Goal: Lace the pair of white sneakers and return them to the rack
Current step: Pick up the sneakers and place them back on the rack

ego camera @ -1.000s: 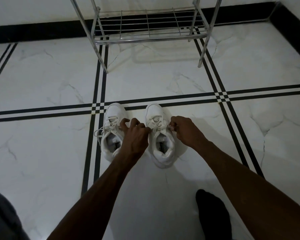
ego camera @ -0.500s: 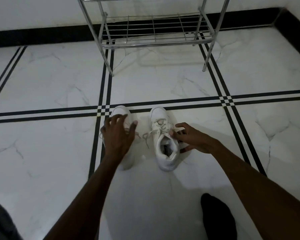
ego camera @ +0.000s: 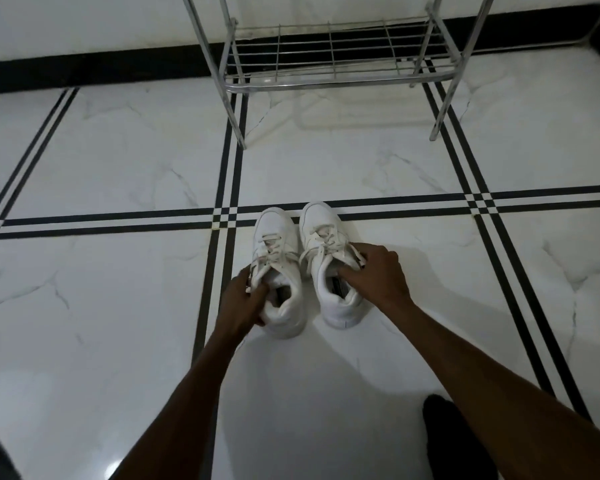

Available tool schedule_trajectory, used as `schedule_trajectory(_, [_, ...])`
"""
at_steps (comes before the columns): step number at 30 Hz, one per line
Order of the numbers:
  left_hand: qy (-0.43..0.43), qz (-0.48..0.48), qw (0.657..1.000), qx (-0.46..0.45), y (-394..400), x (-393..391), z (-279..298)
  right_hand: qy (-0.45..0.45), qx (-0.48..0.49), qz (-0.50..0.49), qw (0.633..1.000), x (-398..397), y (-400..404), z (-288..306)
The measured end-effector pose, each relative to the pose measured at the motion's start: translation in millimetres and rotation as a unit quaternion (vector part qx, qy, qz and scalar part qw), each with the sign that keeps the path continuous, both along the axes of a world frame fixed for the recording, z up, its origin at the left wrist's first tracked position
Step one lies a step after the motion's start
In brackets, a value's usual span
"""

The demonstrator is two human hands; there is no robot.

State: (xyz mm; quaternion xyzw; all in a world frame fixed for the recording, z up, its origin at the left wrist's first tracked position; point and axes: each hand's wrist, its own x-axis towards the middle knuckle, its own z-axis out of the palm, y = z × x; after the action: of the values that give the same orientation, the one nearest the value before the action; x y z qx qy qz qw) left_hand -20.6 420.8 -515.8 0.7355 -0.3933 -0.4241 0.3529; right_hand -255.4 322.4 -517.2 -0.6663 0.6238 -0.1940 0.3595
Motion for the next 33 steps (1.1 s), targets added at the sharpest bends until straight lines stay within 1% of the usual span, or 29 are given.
schedule_trajectory(3, [-0.043,0.000,0.998,-0.037,-9,-13,-7,-0.014,-0.018,-0.040,0.999,1,-1,-4])
schedule_trajectory(6, [-0.077,-0.022,0.996,-0.048,-17,-22,-10,-0.046,-0.016,-0.077,0.996,-3,-4,-4])
schedule_trajectory(9, [-0.102,-0.034,0.994,-0.033,-30,-32,18,-0.053,-0.008,-0.087,0.995,-14,-11,24])
schedule_trajectory(11, [-0.113,-0.036,0.992,-0.036,-36,-41,52,-0.065,-0.002,-0.088,0.994,-20,-12,54])
schedule_trajectory(14, [-0.119,-0.041,0.992,-0.029,-51,-53,122,-0.075,0.004,-0.099,0.992,-32,-22,120])
schedule_trajectory(20, [-0.141,-0.064,0.987,-0.045,-81,-65,300,-0.101,0.003,-0.107,0.989,-48,-49,295])
schedule_trajectory(23, [-0.145,-0.073,0.986,-0.038,-104,-68,383,-0.115,0.009,-0.104,0.988,-56,-71,381])
schedule_trajectory(24, [-0.147,-0.074,0.986,-0.039,-111,-70,402,-0.118,0.014,-0.101,0.988,-58,-78,401])
schedule_trajectory(26, [-0.154,-0.072,0.984,-0.047,-127,-72,433,-0.129,0.016,-0.100,0.986,-60,-95,437])
schedule_trajectory(28, [-0.149,-0.061,0.986,-0.049,-150,-74,460,-0.120,0.003,-0.101,0.988,-62,-119,469])
schedule_trajectory(30, [-0.153,-0.070,0.985,-0.049,-175,-73,472,-0.118,0.003,-0.096,0.988,-62,-143,484])
schedule_trajectory(33, [-0.153,-0.085,0.983,-0.049,-209,-65,476,-0.120,0.007,-0.089,0.989,-56,-176,490])
